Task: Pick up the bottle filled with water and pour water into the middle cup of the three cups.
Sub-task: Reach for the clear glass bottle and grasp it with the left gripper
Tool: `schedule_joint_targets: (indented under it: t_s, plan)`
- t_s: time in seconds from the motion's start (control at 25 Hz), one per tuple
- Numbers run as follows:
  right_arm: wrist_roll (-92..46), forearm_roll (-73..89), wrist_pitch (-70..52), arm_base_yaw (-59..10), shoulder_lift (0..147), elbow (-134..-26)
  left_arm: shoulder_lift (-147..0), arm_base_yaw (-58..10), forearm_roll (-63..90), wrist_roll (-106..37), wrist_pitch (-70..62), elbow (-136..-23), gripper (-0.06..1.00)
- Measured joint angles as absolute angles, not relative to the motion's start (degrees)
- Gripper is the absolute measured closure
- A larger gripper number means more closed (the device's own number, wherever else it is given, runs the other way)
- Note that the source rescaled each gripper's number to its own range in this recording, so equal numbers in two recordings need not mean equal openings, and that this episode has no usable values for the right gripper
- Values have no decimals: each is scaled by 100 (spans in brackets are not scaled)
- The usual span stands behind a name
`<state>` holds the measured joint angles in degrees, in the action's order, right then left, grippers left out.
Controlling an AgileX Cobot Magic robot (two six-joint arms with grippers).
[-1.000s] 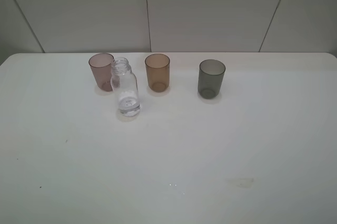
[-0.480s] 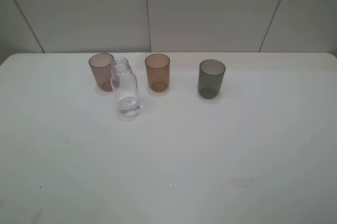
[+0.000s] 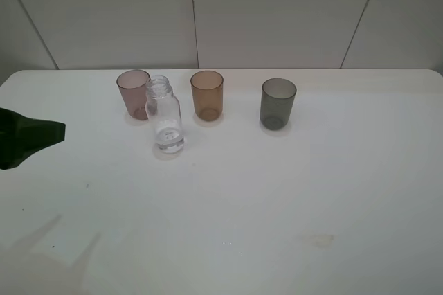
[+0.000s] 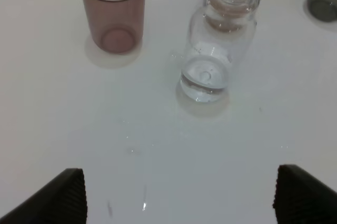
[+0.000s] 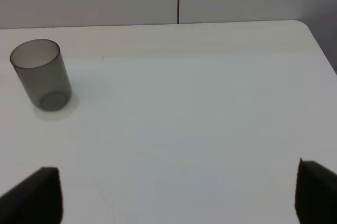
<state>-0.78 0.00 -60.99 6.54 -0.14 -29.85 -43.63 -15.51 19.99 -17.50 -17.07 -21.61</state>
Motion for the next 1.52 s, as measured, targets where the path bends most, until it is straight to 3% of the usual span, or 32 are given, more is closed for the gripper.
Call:
schedule_joint_targets:
  t_s: [0.32,0.6,0.8,1.04,1.28,1.52]
  plan:
    - [-78,0,-6099,654,-14,-2985,-4456,-2265,1999,-1592,225,-1208,28]
    - [-78,0,-6099,654,-14,-2985,-5114,-2398,2006,-1529,1571,-921,28]
    - [-78,0,-6099,654,-14,-2985,-6248,-2430,1830,-1099,2542,-742,28]
    - [-78,0,-6099,654,-14,-2985,-7625,-2437,547,297,4479,-673,28]
    - [-78,0,-6099,654,-14,-2985,-9564,-2437,0,561,6581,-655,28]
    - [-78,0,-6099,654,-14,-2985,-10955,-2437,-233,436,6835,-986,28]
